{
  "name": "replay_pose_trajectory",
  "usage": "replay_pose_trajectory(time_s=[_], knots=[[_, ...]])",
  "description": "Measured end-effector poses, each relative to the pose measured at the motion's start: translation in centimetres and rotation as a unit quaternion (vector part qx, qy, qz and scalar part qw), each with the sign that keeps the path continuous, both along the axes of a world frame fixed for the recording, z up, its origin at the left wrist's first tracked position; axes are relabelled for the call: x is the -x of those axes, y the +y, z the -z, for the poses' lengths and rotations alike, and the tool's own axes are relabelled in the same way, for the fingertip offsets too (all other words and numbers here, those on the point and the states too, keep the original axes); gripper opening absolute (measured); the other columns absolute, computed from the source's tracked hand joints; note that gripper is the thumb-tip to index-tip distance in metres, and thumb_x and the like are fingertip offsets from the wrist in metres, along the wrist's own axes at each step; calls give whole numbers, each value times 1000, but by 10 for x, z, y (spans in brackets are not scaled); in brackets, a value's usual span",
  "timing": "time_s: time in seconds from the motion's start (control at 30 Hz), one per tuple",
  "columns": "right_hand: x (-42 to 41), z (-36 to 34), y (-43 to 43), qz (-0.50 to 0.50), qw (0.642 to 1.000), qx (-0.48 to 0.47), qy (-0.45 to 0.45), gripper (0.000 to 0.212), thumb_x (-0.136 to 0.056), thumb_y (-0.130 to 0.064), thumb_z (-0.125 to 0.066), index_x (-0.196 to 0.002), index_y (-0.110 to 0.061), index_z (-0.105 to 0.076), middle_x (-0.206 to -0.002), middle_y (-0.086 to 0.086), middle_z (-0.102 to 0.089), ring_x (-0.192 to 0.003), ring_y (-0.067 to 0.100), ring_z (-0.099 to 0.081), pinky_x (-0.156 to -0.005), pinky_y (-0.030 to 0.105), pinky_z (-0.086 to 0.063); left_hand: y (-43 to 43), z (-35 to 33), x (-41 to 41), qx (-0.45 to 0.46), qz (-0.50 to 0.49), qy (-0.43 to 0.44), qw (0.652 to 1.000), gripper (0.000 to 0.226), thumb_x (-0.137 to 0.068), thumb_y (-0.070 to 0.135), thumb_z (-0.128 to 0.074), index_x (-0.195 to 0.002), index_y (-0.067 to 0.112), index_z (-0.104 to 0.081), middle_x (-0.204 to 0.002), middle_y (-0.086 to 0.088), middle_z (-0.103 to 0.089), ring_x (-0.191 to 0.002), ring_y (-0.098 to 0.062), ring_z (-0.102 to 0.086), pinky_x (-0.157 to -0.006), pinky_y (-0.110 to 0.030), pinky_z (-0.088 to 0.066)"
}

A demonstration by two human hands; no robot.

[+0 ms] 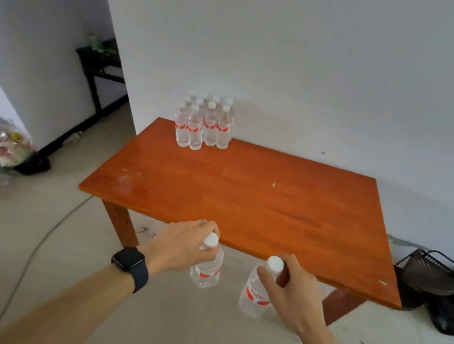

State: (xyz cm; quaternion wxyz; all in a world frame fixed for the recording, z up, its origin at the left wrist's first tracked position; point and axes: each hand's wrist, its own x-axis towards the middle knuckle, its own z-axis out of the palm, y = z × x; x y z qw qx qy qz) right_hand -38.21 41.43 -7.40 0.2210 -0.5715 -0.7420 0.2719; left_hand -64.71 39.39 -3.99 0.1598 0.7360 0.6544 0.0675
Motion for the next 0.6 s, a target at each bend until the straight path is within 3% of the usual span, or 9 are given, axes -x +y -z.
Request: replay_pose_trajectory(time_s=[0.3,0.47,0.6], knots=[[91,20,128,-38,999,15,-32,24,-90,-49,-62,-102,-33,-50,-72,-9,-63,-64,8,-60,-57,32,-49,109,4,81,-6,-38,18,999,18,-100,42,-48,-114,30,-49,-105,11,-59,-84,-12,-61,-75,-33,-57],[146,30,203,-52,997,17,-51,24,-93,-56,-54,-104,-36,-47,-76,-10,-63,-66,8,-60,-57,31,-49,186,11,140,-1,-26,39,999,21,-99,42,-50,-115,29,-49,-102,10,-58,-82,-13,-59,-71,-30,-52],[195,39,260,-57,996,33,-56,26,-94,-61,-50,-100,-36,-45,-74,-13,-61,-65,4,-59,-53,23,-40,259,22,191,6,10,78,997,31,-99,51,-48,-118,26,-48,-102,8,-61,-78,-12,-59,-65,-25,-50]])
